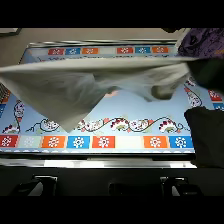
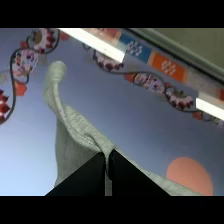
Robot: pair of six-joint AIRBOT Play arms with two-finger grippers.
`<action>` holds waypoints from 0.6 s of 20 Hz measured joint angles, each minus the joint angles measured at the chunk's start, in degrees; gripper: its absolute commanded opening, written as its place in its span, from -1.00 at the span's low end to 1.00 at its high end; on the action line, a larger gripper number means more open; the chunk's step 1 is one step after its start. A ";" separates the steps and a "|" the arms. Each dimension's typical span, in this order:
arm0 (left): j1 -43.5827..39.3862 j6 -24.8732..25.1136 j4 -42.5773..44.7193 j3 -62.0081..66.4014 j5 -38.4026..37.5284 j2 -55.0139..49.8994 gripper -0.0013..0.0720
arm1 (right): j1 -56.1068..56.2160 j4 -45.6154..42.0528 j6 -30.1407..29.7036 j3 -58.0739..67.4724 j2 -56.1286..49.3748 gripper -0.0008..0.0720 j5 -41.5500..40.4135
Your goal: Fold the clothes and pants, and hang the long-sleeved shirts on hangers.
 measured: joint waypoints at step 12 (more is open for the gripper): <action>0.09 0.04 3.04 -0.61 2.16 14.71 -0.92 | -2.12 -8.59 -0.24 17.22 -4.17 -0.88 0.98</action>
